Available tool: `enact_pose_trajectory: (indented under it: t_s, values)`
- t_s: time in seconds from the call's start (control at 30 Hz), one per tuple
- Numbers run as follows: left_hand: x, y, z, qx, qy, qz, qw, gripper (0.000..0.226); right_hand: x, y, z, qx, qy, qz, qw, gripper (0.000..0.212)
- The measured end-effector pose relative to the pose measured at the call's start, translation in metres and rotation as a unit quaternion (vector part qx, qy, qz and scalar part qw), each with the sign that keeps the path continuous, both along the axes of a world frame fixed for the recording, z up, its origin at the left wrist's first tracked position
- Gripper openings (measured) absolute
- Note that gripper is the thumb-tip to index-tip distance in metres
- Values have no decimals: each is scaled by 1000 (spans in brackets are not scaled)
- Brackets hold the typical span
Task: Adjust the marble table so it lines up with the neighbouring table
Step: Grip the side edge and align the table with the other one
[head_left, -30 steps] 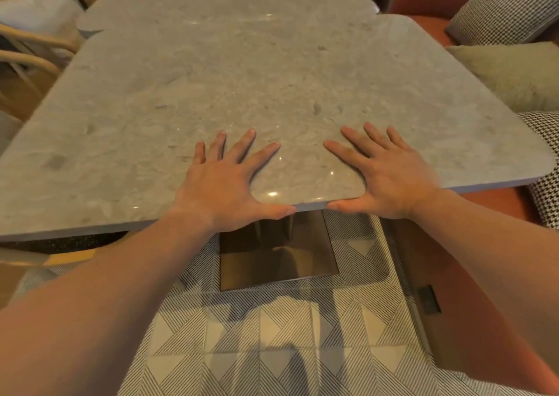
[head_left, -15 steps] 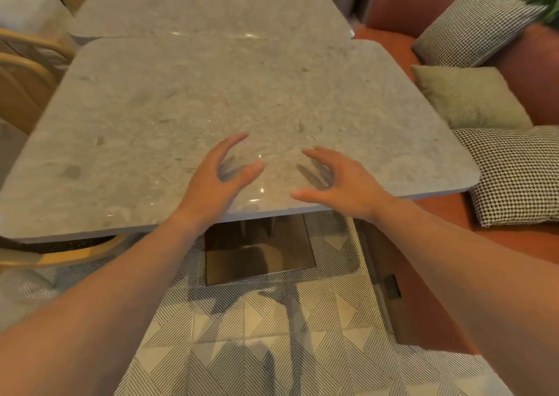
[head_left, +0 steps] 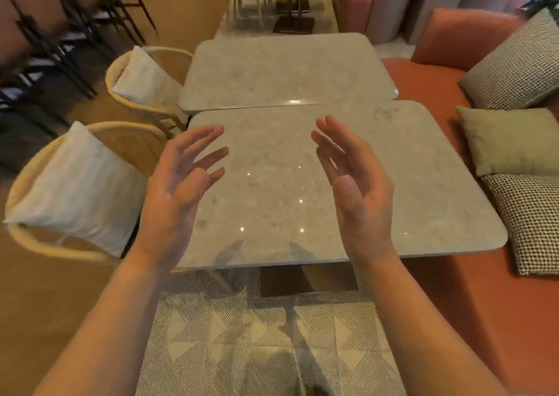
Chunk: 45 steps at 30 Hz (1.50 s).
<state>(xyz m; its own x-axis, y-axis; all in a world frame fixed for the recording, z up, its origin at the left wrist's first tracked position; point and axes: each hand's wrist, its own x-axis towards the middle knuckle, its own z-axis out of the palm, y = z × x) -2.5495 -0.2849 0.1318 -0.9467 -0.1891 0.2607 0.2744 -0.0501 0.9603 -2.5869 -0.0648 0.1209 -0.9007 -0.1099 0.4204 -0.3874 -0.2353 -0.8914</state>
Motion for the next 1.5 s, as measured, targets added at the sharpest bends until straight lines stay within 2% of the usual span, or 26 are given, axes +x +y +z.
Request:
enact_pose_trajectory:
  t_s: [0.27,0.4,0.63,0.8,1.03,1.2,1.37,1.5]
  values:
    - [-10,-119,46,-8,33,37,999,72,-45,-133,48,-28,35,56,997,88]
    - [-14,-196,47,-9,43,54,998,62,-57,-226,49,-36,55,54,996,91]
    - [-50,-338,46,-42,42,-3,998,61,-67,-364,39,-38,48,7,998,83]
    - [-108,-386,44,-66,41,-89,993,74,-83,-402,31,-45,36,-69,996,85]
    - [-201,-423,14,-73,23,-169,983,69,-157,-463,-4,-76,35,-136,987,101]
    - [-263,-460,18,-76,19,-214,974,63,-203,-511,-12,-86,22,-182,979,98]
    - [-308,-472,17,-60,26,-278,958,56,-217,-521,-14,-40,12,-254,966,97]
    - [-338,-473,0,-61,33,-354,933,61,-211,-525,-19,2,14,-322,947,102]
